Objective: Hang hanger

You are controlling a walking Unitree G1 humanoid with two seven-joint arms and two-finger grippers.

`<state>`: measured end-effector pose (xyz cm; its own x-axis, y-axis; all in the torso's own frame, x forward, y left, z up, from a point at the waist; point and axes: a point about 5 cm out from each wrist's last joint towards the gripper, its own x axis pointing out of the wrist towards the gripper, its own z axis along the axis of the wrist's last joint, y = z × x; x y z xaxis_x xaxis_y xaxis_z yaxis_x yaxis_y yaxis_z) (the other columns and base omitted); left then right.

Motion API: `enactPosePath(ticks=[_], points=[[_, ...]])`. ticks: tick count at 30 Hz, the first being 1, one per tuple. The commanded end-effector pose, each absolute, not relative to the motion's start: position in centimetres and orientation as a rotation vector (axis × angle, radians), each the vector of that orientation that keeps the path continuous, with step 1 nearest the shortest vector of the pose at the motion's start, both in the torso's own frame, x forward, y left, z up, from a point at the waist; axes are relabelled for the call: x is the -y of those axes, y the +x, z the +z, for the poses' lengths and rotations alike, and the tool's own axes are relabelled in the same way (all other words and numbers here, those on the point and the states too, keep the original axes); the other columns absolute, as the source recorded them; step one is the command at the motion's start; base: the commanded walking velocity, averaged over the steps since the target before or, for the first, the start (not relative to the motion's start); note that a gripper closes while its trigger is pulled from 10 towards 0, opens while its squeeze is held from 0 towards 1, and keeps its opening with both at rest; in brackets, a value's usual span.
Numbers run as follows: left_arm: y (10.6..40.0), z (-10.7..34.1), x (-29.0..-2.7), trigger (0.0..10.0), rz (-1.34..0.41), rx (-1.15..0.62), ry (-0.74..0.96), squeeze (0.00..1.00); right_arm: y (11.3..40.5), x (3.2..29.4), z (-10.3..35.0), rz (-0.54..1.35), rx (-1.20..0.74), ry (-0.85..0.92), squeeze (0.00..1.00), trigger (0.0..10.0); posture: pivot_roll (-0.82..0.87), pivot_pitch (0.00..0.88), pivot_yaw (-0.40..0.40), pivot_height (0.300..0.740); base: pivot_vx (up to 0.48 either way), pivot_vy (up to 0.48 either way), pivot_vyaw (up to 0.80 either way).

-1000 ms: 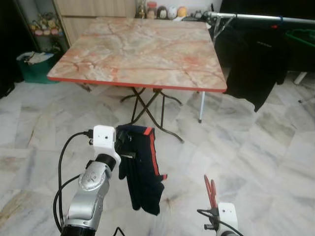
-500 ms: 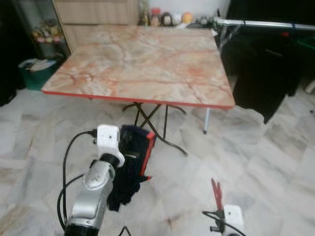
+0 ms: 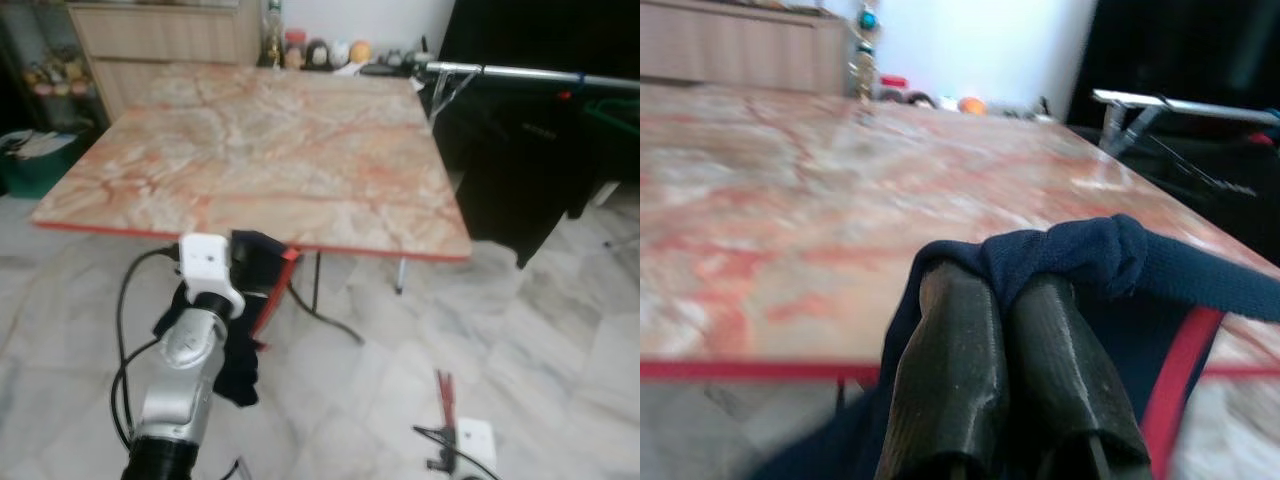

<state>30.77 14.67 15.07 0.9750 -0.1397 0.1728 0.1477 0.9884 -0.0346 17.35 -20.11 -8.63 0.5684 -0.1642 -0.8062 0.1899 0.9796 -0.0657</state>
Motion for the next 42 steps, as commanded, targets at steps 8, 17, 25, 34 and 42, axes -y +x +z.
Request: enactPosePath(ticks=[8,17,25,34,42], points=[[31.1,19.7,-17.5,10.0,-0.024,0.326,-0.002,0.0,17.4,18.7,-8.8,-0.167,-0.943,0.044,0.0,10.0,0.13,0.0,-0.094,0.74,0.386,0.0,0.0],[34.2,25.9,-17.9,10.0,-0.067,0.456,0.036,0.0,16.3,18.3,-9.3,-0.221,-0.962,0.081,0.0,10.0,0.07,0.0,-0.012,0.74,0.425,0.0,0.0],[38.6,34.5,-17.9,10.0,-0.058,0.563,0.131,0.0,15.3,18.4,-9.7,-0.253,-0.985,0.097,0.0,10.0,0.1,0.0,-0.022,0.74,0.432,0.0,0.0],[40.1,38.9,-19.0,10.0,-0.03,0.568,0.083,0.0,14.4,19.5,-9.8,-0.301,-0.985,0.098,0.0,10.0,0.04,0.0,0.02,0.74,0.376,0.0,0.0],[37.8,24.9,-18.4,10.0,-0.228,0.271,0.047,0.0,13.6,19.8,-10.1,-0.373,-1.006,0.118,0.0,10.0,0.06,0.0,0.001,0.74,0.0,0.0,0.0]])
